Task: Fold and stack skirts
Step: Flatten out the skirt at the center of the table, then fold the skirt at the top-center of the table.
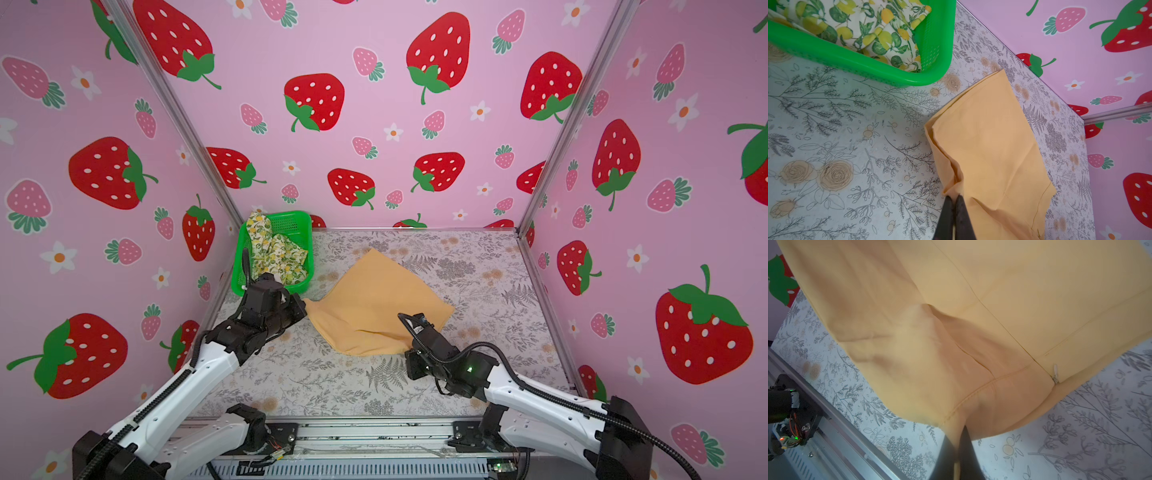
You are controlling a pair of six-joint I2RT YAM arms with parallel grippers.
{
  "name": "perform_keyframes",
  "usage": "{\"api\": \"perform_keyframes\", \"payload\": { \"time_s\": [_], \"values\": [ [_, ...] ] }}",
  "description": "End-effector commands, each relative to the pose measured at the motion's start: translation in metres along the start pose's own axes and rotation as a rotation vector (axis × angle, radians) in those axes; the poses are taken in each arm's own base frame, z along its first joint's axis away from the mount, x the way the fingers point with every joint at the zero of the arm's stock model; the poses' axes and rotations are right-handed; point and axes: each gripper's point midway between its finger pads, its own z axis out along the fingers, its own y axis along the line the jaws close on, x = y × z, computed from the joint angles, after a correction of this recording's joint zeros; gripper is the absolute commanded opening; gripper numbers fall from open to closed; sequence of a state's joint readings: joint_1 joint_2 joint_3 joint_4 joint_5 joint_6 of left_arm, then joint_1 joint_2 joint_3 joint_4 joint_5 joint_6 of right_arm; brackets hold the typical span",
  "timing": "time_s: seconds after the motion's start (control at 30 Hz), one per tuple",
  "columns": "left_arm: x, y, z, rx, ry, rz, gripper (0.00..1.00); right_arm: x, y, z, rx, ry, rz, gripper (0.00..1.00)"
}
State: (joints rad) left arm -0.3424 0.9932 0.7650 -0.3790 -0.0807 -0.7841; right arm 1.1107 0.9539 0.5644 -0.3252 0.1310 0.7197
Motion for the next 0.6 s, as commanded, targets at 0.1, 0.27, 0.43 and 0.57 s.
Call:
{"api": "perform_keyframes", "payload": {
  "time_s": [0.1,0.27,0.43,0.57],
  "values": [
    [-0.024,0.009,-0.022,-0.054,-0.119,-0.02,0.0,-0.007,0.031,0.005,-0.027,-0.054,0.054,0.0],
    [-0.049,-0.019,-0.011,-0.037,-0.132,0.036,0.0,-0.017,0.031,0.006,-0.004,-0.093,0.059,0.03],
    [-0.069,-0.057,0.023,0.006,-0.093,0.061,0.0,-0.021,0.022,0.006,0.04,-0.098,0.058,0.04],
    [-0.079,-0.084,0.058,0.037,-0.052,0.06,0.0,-0.022,0.007,0.009,0.065,-0.114,0.086,0.04]
  ]
}}
